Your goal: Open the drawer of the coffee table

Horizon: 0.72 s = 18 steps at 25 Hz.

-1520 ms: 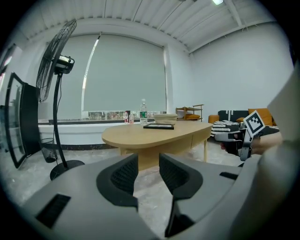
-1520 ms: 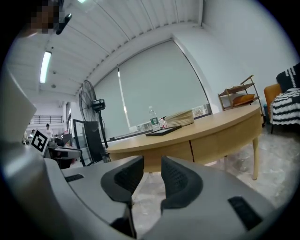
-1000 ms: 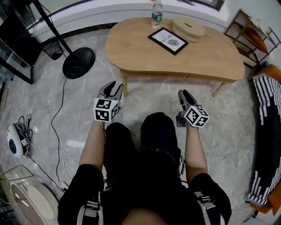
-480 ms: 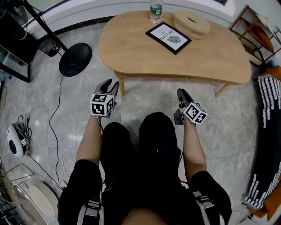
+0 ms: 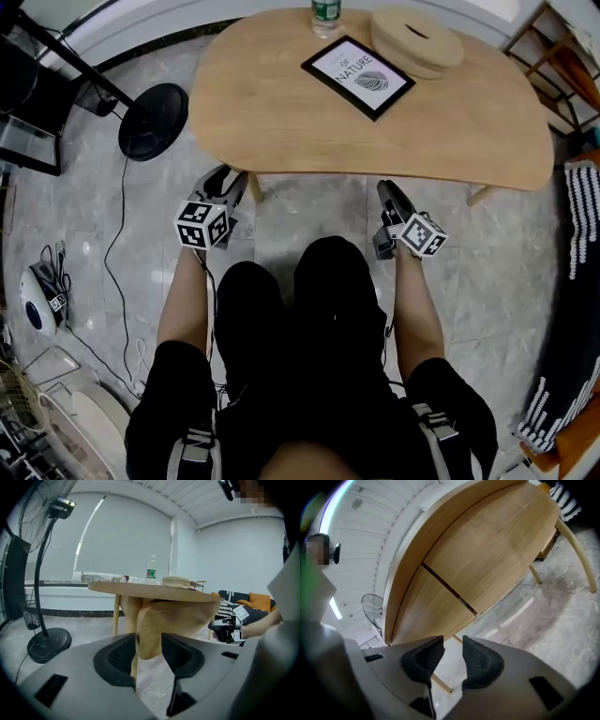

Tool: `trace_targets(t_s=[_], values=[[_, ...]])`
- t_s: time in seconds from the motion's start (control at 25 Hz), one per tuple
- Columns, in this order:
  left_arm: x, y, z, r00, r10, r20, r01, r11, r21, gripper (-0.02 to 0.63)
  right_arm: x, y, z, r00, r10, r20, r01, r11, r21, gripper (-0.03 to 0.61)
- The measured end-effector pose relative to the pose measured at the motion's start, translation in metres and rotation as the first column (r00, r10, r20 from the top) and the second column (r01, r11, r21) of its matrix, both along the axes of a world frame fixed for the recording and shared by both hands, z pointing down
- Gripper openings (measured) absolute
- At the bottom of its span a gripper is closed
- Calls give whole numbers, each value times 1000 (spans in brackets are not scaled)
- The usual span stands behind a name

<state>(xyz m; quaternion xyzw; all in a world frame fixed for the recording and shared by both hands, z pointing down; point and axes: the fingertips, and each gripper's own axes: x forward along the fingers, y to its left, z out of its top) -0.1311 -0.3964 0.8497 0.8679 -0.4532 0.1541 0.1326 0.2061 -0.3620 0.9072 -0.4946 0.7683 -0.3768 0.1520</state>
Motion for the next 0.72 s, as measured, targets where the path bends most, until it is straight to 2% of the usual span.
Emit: trace_targets(t_s=[0.24, 0.4, 0.56, 0.72], values=[[8, -10, 5, 997, 43, -58, -44, 999, -25, 198, 12, -17, 2, 998, -32, 59, 31, 999, 12, 137], [10, -12, 7, 992, 91, -84, -94, 995, -42, 202, 9, -20, 0, 985, -124, 118, 120, 992, 42, 158], [14, -16, 7, 985, 141, -97, -148, 987, -60, 206, 9, -23, -1, 976, -194, 98, 188, 980, 68, 129], [16, -16, 9, 978, 187, -88, -194, 978, -79, 206, 8, -24, -1, 967, -242, 79, 235, 968, 87, 135]])
